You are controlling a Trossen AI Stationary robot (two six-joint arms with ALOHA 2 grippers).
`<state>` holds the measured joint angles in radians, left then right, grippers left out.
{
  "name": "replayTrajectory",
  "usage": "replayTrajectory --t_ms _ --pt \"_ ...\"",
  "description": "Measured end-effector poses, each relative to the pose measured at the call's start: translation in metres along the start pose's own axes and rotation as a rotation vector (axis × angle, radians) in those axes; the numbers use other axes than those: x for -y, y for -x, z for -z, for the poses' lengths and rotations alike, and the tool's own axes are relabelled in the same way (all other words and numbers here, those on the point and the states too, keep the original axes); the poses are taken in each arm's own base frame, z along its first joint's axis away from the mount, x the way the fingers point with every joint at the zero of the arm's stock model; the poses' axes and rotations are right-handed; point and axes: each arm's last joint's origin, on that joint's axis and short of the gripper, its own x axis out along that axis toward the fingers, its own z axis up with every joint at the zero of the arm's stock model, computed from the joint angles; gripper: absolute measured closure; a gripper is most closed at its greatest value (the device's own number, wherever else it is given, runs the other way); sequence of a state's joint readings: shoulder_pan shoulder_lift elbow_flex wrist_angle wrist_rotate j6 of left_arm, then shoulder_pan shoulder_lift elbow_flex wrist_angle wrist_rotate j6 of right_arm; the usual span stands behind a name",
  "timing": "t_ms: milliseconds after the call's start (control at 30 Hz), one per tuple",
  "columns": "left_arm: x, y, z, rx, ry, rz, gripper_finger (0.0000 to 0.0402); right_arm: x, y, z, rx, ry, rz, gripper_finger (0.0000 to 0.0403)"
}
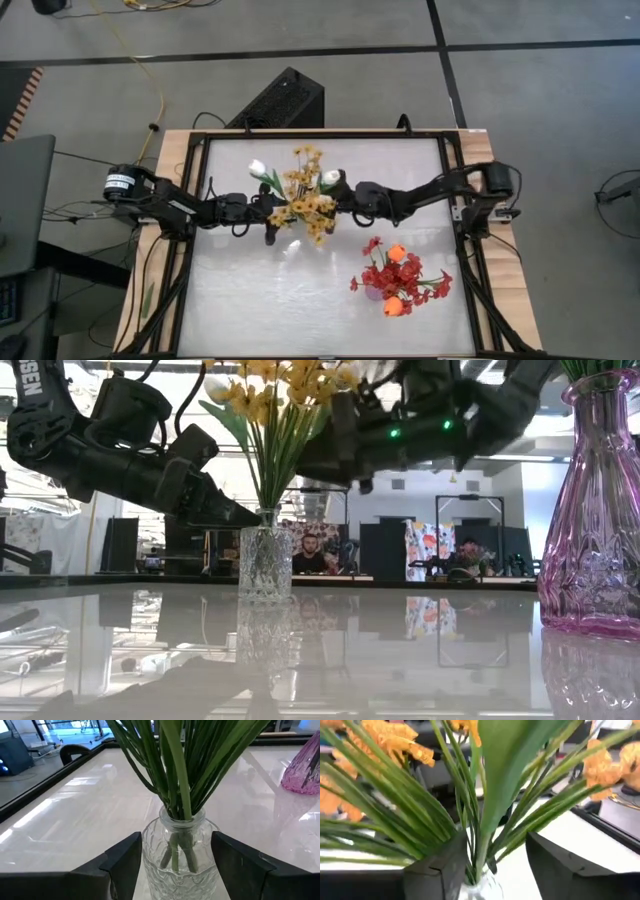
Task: Sort flowers into vase by color
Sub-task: Put the white flower into the transparent vase, then return to Home Position
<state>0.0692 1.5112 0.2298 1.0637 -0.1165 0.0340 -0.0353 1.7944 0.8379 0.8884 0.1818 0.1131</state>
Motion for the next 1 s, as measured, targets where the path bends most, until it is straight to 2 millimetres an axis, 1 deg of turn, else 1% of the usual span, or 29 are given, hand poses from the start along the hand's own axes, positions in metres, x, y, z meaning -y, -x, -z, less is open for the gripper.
replayTrajectory --t_ms 67,167,300,467,600,767,900,1000 --pt "0.000 0.000 0.000 0.001 -0.007 0.001 0.0172 0.000 0.006 -0.007 -0.059 0.021 0.006 0.0162" --pt "0.000 0.000 0.000 0.001 -0.009 0.004 0.0172 0.003 0.018 -0.017 -0.158 0.039 0.021 0.0148" --pt "0.000 0.000 -0.001 0.004 -0.029 0.004 0.0172 0.007 0.035 -0.032 -0.245 0.070 0.038 0.0143" --pt "-0.001 0.007 -0.008 0.000 -0.035 0.006 0.0172 0.010 0.057 -0.050 -0.313 0.085 0.023 0.0142" --pt "-0.003 0.020 -0.020 -0.020 -0.037 0.005 0.0172 0.012 0.076 -0.056 -0.411 0.095 0.010 0.0142" --pt "-0.006 0.045 -0.024 -0.148 0.010 0.006 0.0172 0.014 0.095 -0.061 -0.500 0.108 0.017 0.0142" --pt "-0.009 0.068 -0.027 -0.203 0.080 -0.003 0.0172 0.014 0.107 -0.057 -0.601 0.131 0.014 0.0142" --pt "-0.011 0.083 -0.033 -0.171 0.120 -0.004 0.0172 0.015 0.114 -0.051 -0.662 0.153 0.008 0.0142"
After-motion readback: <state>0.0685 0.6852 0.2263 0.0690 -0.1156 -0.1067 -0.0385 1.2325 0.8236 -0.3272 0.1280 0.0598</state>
